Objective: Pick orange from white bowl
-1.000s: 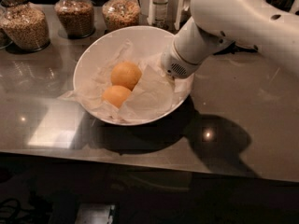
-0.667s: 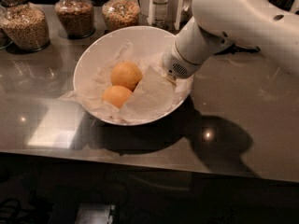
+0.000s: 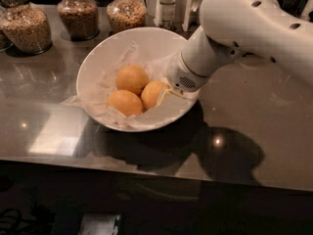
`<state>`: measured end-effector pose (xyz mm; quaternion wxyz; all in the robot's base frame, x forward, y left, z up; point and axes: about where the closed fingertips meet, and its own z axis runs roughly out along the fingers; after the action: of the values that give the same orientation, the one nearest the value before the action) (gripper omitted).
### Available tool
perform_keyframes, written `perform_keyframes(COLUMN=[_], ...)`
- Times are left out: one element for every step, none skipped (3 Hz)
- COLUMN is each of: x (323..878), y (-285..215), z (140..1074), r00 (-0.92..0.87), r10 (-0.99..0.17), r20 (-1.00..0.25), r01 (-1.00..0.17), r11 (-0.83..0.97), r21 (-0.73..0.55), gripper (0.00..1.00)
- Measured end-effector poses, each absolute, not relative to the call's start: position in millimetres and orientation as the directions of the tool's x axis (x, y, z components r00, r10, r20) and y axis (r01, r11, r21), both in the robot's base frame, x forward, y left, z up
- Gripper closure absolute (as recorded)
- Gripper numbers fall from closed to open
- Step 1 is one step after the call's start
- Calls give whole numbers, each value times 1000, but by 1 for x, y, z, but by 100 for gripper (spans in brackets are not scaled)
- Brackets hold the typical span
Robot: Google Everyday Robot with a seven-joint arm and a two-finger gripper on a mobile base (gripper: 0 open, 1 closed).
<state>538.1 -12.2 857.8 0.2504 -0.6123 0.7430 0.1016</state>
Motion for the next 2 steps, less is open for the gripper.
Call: perform_keyframes(x=[530,530], y=[-8,-5], z=[853,851], r00=[-112,-112], r10=[-860,-862], r20=[-497,-495], r01=[-967,-968], r11=[210,206], r21=[-146,-141], gripper=[15,34])
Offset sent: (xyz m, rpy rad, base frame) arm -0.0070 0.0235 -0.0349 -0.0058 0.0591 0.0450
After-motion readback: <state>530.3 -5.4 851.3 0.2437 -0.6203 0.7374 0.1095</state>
